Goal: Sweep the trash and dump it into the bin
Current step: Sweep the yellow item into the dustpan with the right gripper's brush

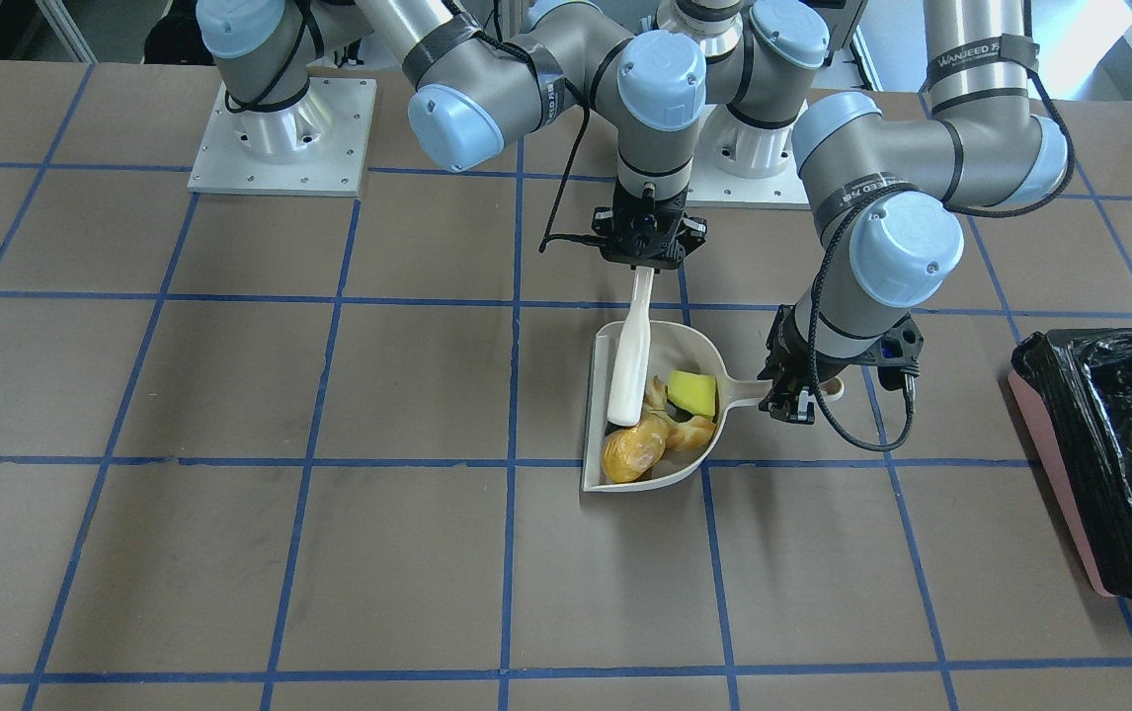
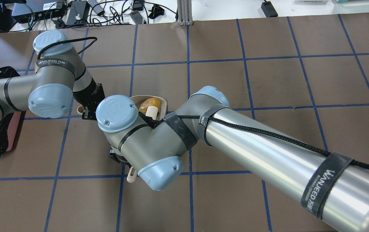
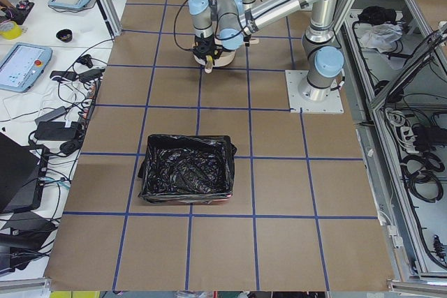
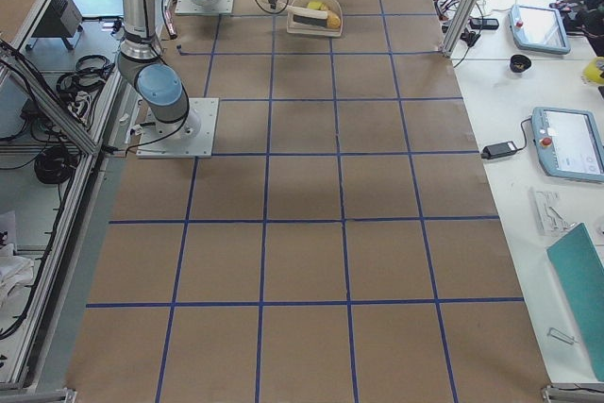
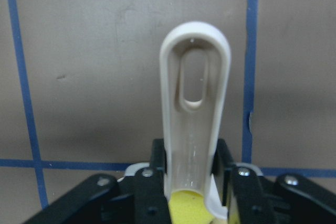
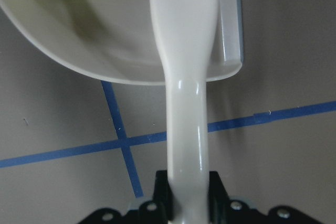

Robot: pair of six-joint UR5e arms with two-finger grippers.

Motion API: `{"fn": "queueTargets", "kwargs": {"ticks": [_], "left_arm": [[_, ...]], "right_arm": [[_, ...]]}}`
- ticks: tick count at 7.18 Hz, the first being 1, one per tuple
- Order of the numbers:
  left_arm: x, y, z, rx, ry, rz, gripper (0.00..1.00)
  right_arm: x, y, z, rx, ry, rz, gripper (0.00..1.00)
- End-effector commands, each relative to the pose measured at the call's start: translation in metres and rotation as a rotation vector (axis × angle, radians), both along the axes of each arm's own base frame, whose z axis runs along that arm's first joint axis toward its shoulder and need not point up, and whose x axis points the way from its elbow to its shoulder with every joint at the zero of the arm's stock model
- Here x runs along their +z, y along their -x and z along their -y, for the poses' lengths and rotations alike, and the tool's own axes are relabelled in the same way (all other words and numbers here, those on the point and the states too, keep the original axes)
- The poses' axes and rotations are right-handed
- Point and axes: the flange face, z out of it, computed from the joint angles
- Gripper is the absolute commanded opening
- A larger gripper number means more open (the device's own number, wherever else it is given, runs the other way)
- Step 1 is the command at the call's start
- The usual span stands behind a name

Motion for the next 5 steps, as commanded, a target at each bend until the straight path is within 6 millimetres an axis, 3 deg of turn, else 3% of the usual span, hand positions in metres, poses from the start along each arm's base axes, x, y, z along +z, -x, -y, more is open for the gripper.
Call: {"fn": "queueTargets", "kwargs": {"ticks": [1,2,5], "left_arm": [[0.005,-0.003,0.008,-0.042,0.05,-0.091,0.0],[0.011,-0.002,0.011,-0.085,0.075,-0.129,0.0],[0.008,-0.033,0.013,-0.103,0.083,-0.184,0.0]], "right_arm": [[0.016,0.004,0.002,0.042,0.013,-0.068,0.17],[0.028,0.011,-0.002,0.066,-0.003,-0.09,0.17],[0.06,0.038,-0.016,0.149,0.001,-0.194,0.18]]}}
